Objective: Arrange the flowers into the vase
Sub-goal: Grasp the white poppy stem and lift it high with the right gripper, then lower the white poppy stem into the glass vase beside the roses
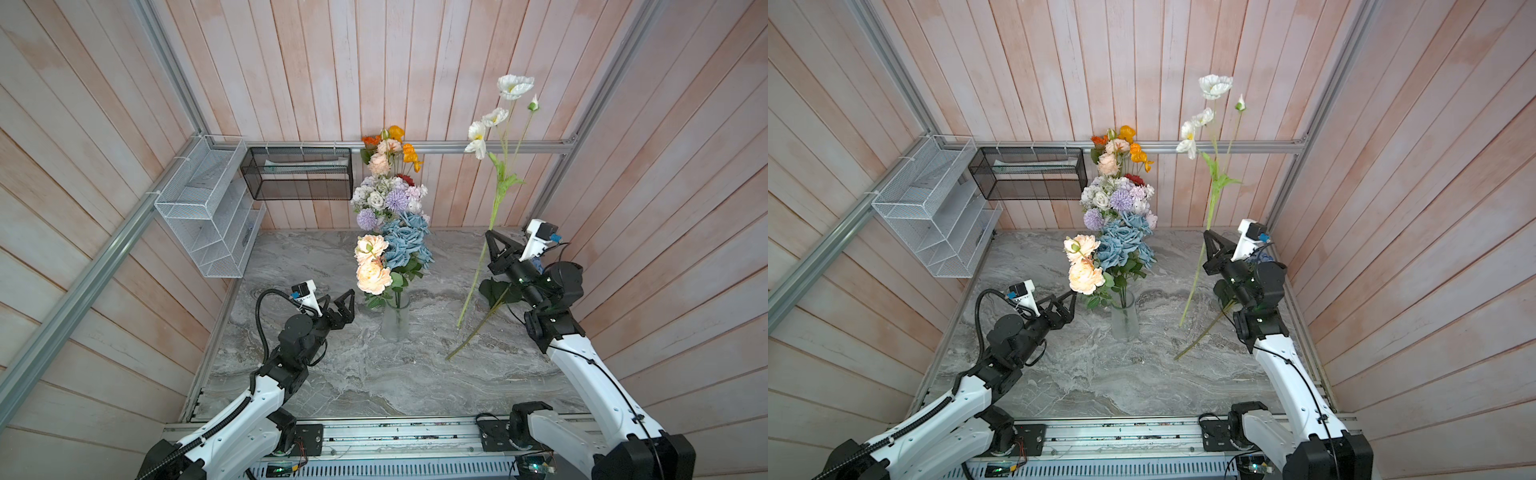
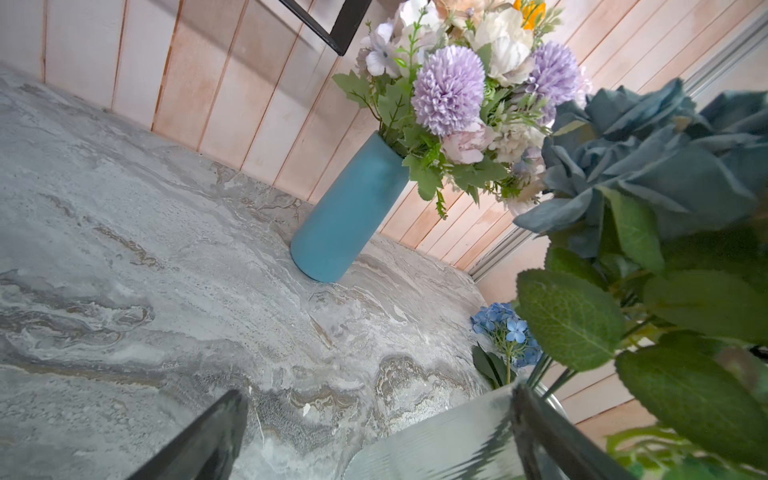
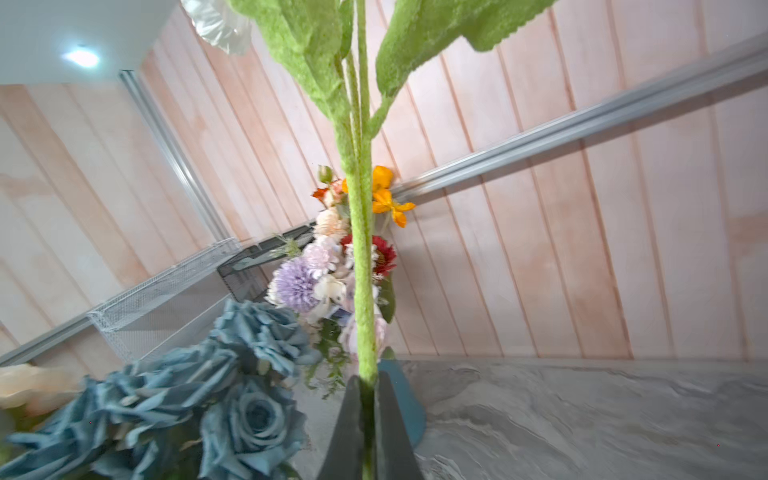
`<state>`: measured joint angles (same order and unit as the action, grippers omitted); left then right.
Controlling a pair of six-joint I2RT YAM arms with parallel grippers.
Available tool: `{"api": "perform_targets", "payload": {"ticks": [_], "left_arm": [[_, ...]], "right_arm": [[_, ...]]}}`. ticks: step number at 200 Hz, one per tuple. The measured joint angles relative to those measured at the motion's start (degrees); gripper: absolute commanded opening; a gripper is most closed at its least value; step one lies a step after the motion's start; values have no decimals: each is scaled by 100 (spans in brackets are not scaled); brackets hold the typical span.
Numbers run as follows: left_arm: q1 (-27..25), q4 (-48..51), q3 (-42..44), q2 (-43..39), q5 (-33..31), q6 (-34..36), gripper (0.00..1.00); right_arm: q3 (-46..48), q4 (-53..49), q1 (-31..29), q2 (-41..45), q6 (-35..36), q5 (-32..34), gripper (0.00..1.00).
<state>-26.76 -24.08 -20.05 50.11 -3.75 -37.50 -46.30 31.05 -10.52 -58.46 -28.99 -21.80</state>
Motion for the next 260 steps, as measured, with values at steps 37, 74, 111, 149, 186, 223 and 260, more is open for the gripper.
{"api": "perform_targets", "payload": {"ticks": [37, 74, 111, 149, 186, 223, 260], "left_arm": [[50, -72, 0, 9, 96, -225, 100], [57, -83, 0, 9, 179, -313, 100], [61, -83, 0, 37, 232, -334, 100], [61, -81, 0, 46, 323, -332, 100], [61, -81, 0, 46, 361, -328, 100], [61, -81, 0, 131, 409, -326, 100], [63, -81, -2, 195, 490, -304, 100]], "right_arm": [[-264, 503, -933, -26, 417, -177, 0], [-326, 1482, -1615, -243, 726, -232, 0], [-348, 2645, -2164, -925, 1012, -275, 0], [-636, 3287, -2509, -1604, 1386, -431, 0], [-702, 3797, -2625, -1840, 1744, -522, 0], [-680, 4122, -2684, -2116, 1871, -535, 0], [-302, 4151, -2789, -2192, 1871, -527, 0]]}}
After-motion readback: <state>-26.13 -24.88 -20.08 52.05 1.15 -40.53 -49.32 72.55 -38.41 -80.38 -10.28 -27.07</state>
